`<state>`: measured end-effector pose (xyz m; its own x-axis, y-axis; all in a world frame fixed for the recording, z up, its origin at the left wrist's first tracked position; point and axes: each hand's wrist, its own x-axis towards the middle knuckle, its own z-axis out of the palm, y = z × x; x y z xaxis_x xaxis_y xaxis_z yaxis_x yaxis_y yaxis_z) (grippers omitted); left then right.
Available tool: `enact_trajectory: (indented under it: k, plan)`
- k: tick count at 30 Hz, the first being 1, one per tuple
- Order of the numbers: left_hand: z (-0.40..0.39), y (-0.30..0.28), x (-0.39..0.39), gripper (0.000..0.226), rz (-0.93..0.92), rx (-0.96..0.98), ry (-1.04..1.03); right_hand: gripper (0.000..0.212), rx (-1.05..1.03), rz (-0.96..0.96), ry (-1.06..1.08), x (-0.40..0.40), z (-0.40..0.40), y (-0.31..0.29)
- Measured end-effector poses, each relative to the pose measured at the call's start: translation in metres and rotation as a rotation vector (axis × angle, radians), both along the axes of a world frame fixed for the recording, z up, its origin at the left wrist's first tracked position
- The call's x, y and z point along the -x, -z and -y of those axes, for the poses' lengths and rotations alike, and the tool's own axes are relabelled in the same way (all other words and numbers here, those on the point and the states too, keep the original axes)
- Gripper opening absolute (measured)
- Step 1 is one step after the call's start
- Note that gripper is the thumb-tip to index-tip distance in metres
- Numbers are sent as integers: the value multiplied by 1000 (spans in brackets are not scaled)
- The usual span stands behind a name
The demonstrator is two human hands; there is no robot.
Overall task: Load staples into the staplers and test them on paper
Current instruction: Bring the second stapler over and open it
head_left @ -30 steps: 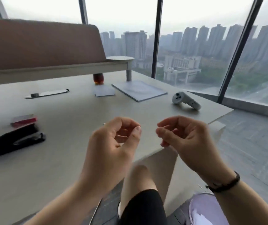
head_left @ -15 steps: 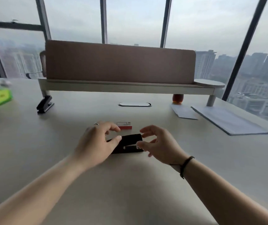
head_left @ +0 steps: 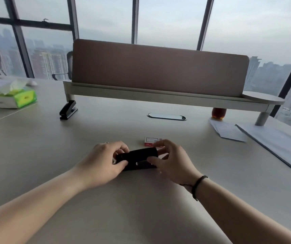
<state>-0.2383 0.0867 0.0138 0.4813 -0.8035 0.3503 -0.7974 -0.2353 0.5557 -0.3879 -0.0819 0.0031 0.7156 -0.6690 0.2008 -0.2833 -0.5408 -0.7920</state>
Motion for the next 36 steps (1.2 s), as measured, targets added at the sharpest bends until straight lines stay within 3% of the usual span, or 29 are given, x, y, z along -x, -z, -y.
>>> enact_trajectory:
  k: [6, 17, 26, 30, 33, 36]
  plan:
    - [-6, 6, -44, 18, 91, 29, -330, 32, -165, 57, 1, -80, -15, -2]
    - [82, 17, -157, 31, 110, 86, -540, 31, -30, -28, 10, -176, 0, -1]
    - [137, 24, -231, 33, 115, 125, -576, 22, 39, -39, -67, -190, 16, 8]
    - [132, 22, -240, 53, 17, 229, -546, 21, 45, -42, -71, -191, 18, 8]
    - [112, 15, -262, 57, 108, 289, -730, 20, 42, -40, -71, -191, 19, 9]
    - [90, 17, -286, 47, 78, 163, -924, 20, 43, -38, -71, -190, 18, 8]
